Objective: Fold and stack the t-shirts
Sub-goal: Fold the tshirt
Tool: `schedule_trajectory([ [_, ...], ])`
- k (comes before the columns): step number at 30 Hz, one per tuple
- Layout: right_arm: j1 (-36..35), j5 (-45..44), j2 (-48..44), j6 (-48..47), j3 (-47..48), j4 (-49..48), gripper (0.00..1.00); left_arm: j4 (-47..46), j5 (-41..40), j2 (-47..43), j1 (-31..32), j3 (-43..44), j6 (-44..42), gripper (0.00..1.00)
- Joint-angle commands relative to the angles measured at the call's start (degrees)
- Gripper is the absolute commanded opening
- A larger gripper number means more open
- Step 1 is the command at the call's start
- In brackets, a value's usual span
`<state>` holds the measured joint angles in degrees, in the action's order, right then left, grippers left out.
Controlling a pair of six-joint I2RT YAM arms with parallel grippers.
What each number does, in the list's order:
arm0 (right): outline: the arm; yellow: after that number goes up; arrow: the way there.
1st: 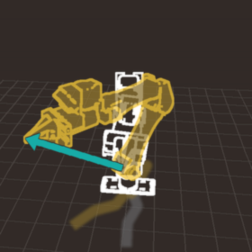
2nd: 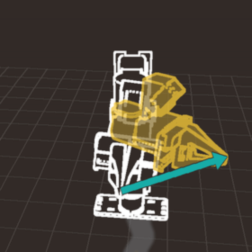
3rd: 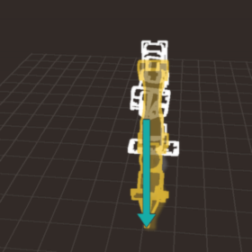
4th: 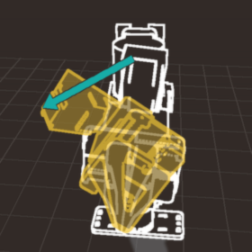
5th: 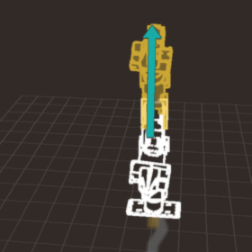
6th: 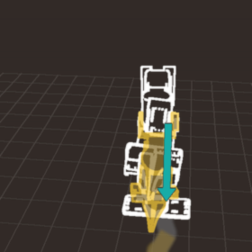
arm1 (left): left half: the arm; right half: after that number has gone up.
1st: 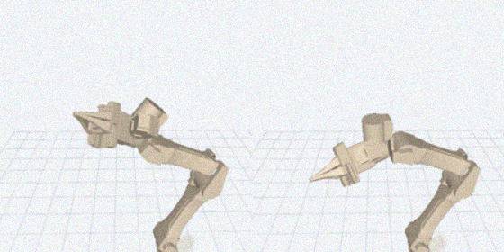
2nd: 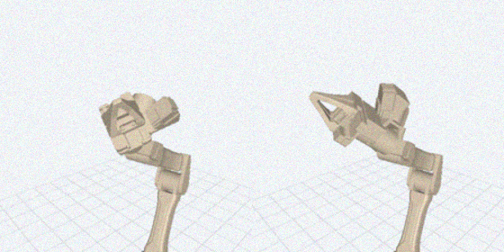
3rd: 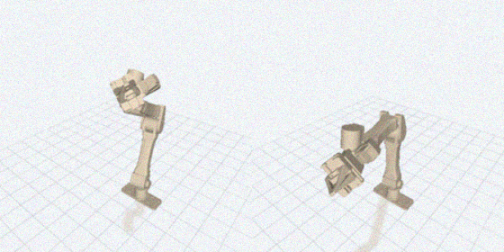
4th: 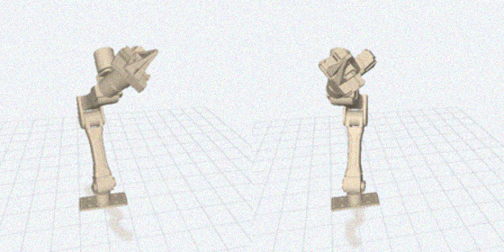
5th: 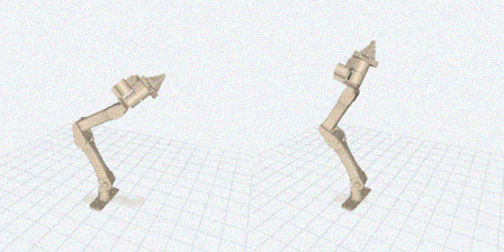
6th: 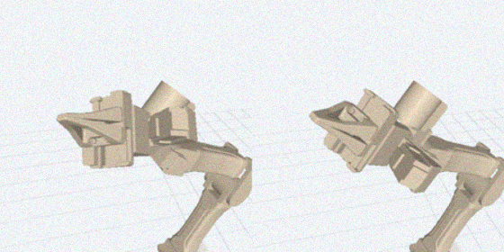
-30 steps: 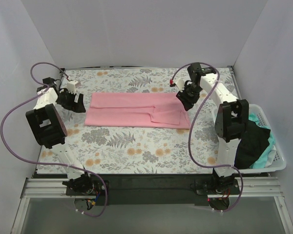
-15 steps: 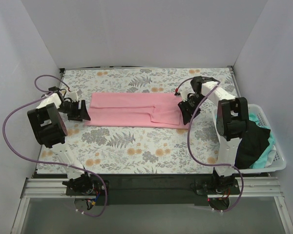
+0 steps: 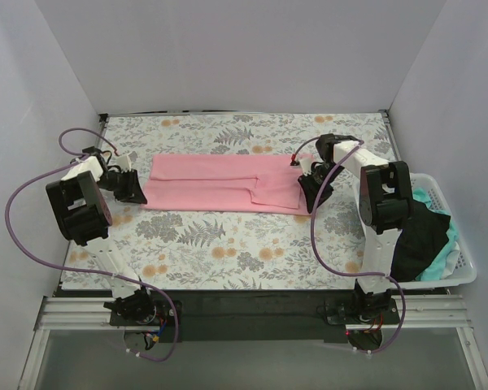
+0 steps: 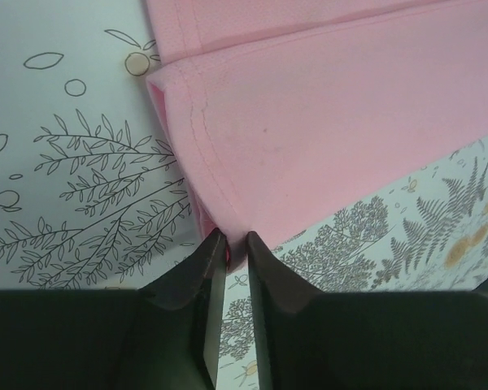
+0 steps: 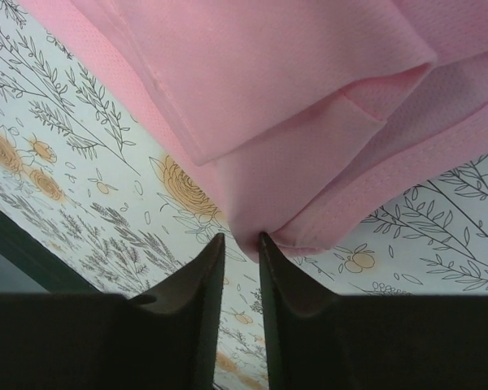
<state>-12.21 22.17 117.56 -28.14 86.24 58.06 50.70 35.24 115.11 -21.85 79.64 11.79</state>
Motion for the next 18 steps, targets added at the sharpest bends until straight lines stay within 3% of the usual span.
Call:
schedule_trajectory([
  [1,0.3,-0.2,-0.6,0.4,-0.5,-0.1,0.26,2.0,2.3,-0.3,0.1,1.8,-0.9,0.12],
  [4,0.3,-0.6,-1.1,0.0,-1.1,0.0,0.09,3.9,1.2,-0.5,0.1,2.0,-1.9,0.0],
  [5,0.3,-1.0,-1.5,0.0,-1.5,0.1,0.02,4.2,0.7,-0.7,-0.2,1.9,-2.2,0.0],
  [18,0.3,-3.2,-7.3,-1.9,-7.7,2.7,0.01,6.5,-6.0,-3.9,-2.3,-3.1,-6.7,0.0],
])
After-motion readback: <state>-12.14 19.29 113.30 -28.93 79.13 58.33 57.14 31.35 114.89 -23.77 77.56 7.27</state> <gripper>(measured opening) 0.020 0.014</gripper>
